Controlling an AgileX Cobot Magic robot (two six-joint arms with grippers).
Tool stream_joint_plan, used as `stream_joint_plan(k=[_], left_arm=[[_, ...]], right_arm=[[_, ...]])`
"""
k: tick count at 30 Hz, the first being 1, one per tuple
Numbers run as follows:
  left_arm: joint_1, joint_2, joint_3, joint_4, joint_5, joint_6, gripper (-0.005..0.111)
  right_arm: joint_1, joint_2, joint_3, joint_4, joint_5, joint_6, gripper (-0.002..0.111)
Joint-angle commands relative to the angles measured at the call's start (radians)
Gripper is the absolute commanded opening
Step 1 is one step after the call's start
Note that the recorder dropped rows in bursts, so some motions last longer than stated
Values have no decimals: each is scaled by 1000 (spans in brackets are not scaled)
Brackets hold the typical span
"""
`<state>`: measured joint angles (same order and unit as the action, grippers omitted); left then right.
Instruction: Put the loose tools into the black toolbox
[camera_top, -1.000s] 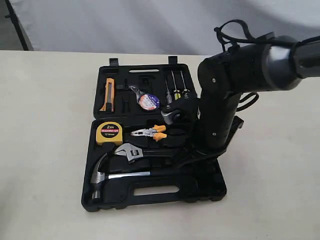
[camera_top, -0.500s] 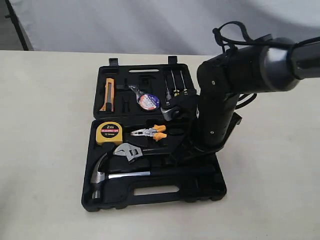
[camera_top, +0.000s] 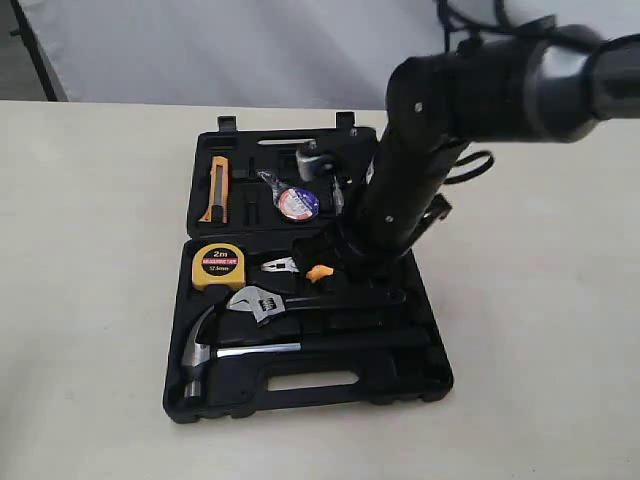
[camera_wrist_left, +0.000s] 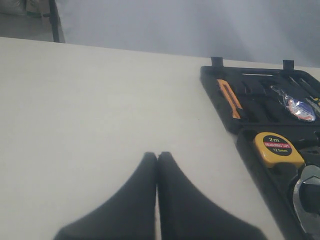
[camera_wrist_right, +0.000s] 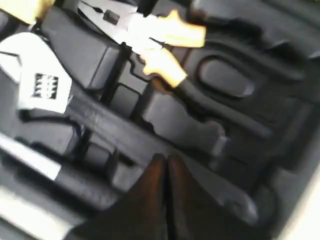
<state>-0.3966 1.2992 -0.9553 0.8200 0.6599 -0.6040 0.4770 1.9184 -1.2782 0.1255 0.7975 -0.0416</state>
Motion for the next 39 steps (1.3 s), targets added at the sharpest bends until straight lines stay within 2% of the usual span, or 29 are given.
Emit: stream_joint_plan(k=[1, 4, 8, 20, 23, 33, 39], left_arm=[[3, -8, 9, -14, -17, -10, 1], [3, -8, 9, -14, -17, -10, 1], [3, -8, 9, -14, -17, -10, 1], [3, -8, 9, -14, -17, -10, 1], [3, -8, 9, -14, -17, -10, 1], [3, -8, 9, -14, -17, -10, 1], [3, -8, 9, -14, -17, -10, 1]], right_arm=[[-4, 183, 10, 48, -44, -4, 0], [-4, 240, 10, 48, -49, 1, 0], [-4, 200, 8, 48, -57, 1, 0], [-13, -138, 39, 24, -6, 1, 0], [-52, -173, 102, 24, -10, 4, 0], [-297, -351, 356, 56, -13, 19, 0], [-287, -382, 477, 54, -83, 19, 0]])
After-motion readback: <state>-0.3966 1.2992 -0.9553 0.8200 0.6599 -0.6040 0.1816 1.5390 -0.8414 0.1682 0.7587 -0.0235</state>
